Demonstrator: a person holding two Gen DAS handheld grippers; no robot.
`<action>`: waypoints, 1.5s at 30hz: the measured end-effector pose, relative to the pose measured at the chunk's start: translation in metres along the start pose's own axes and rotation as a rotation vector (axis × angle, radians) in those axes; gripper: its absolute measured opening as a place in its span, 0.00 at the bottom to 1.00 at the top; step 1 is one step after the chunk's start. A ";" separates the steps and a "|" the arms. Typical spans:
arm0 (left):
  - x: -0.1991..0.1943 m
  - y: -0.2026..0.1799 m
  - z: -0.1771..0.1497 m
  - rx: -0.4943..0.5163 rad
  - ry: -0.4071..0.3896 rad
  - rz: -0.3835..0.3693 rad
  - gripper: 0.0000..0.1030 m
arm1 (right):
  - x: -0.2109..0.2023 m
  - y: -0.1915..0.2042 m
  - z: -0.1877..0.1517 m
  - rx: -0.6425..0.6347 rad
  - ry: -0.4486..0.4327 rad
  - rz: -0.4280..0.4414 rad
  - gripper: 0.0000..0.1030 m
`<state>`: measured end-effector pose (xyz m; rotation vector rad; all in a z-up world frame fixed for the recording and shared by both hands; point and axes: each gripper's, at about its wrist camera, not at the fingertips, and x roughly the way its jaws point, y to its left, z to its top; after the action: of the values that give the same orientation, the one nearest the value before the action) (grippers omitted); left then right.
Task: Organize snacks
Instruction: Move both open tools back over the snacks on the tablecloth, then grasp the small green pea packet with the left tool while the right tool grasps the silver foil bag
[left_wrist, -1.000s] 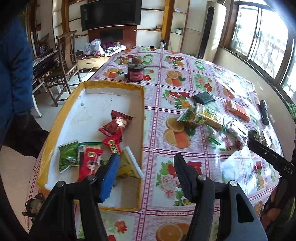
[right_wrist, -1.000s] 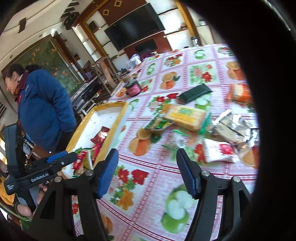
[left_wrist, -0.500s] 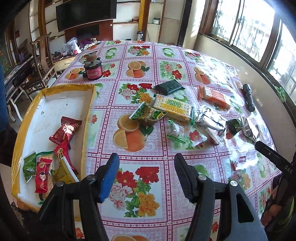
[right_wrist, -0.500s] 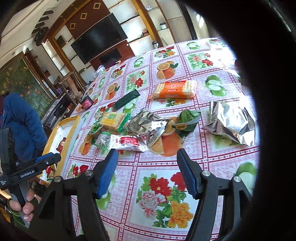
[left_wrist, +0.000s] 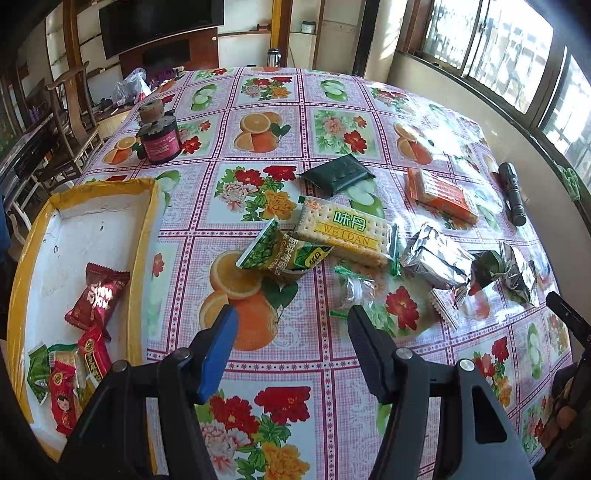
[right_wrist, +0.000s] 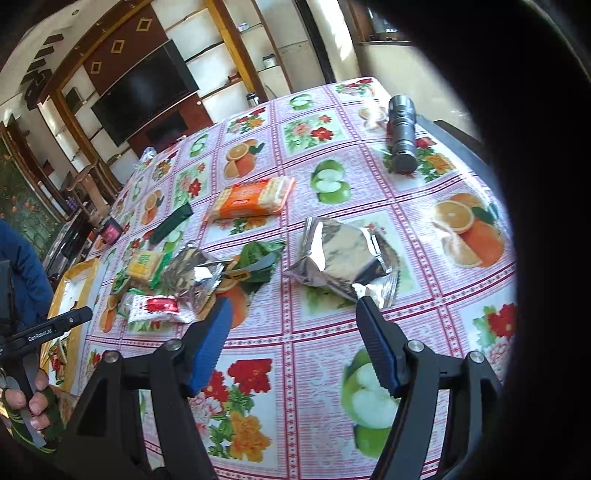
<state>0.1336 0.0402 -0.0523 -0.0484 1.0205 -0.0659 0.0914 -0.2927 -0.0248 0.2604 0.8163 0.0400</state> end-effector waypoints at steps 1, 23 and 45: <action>0.003 0.000 0.003 0.005 0.003 0.002 0.60 | 0.002 -0.003 0.003 -0.001 0.000 -0.012 0.70; 0.070 0.003 0.039 -0.035 0.081 -0.026 0.62 | 0.078 0.001 0.029 -0.167 0.188 -0.027 0.77; 0.076 -0.006 0.058 0.079 0.066 -0.045 0.62 | 0.086 0.020 0.018 -0.323 0.146 -0.112 0.77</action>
<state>0.2223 0.0287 -0.0866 0.0030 1.0823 -0.1495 0.1648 -0.2651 -0.0698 -0.0940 0.9544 0.0854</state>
